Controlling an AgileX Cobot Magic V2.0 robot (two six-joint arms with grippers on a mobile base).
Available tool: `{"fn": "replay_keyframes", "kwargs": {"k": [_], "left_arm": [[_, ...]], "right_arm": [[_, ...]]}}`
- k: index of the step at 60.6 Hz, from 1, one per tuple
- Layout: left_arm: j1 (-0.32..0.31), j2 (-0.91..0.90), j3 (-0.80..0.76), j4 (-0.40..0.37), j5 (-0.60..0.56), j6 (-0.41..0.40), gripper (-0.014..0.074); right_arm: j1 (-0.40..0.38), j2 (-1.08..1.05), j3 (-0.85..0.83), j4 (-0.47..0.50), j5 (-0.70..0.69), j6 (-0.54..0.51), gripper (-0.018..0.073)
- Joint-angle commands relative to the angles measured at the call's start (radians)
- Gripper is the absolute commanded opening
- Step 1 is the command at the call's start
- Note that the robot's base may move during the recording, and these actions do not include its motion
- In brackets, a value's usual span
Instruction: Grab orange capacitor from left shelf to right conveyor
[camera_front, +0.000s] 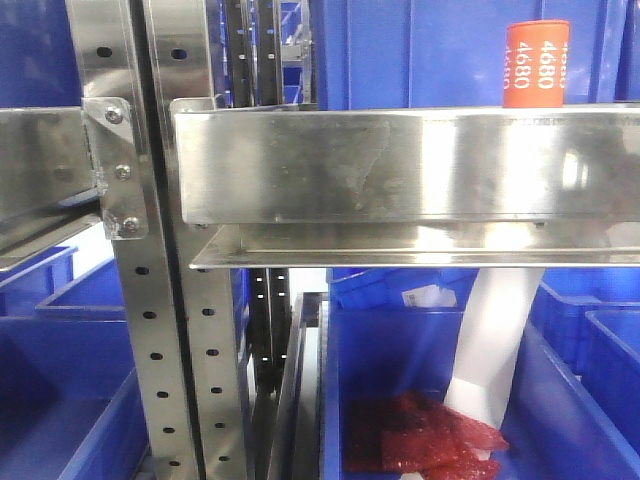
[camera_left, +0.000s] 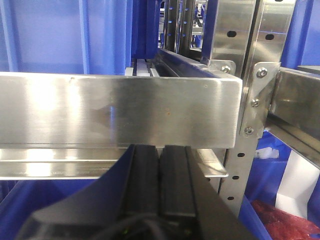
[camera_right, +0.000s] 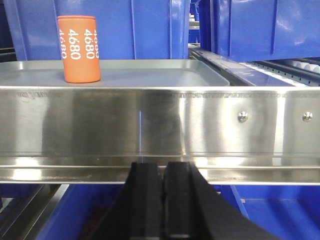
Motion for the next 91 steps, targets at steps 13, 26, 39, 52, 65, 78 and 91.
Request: {"fn": "replay_keyframes", "kwargs": {"k": [13,26,39,52,65,78,91], "left_arm": [[0.002,-0.01,-0.005,-0.003,-0.087,-0.002,-0.0127],[0.002,-0.01,-0.005,-0.003,-0.087,-0.002,-0.0127],[0.002,-0.01,-0.005,-0.003,-0.087,-0.002,-0.0127],[0.002,-0.01,-0.005,-0.003,-0.087,-0.002,-0.0127],[0.002,-0.01,-0.005,-0.003,-0.087,-0.002,-0.0127],[0.002,-0.01,-0.005,-0.003,-0.087,-0.002,-0.0127],[0.002,-0.01,-0.005,-0.003,-0.087,-0.002,-0.0127]], "right_arm": [[-0.004,-0.013,-0.004,0.005,-0.082,0.0,0.0058],[-0.004,-0.013,-0.004,0.005,-0.084,0.0,0.0058],[-0.004,-0.013,-0.004,0.005,-0.087,0.0,0.0058],[-0.004,-0.013,-0.024,0.006,-0.148,0.023,0.0058],[0.003,0.034,-0.242,0.006,-0.004,0.069,0.0058],[0.058,0.24,-0.469,0.006,0.055,0.069,0.0064],[0.179,0.46,-0.61,0.004,0.056,0.069,0.0337]]}}
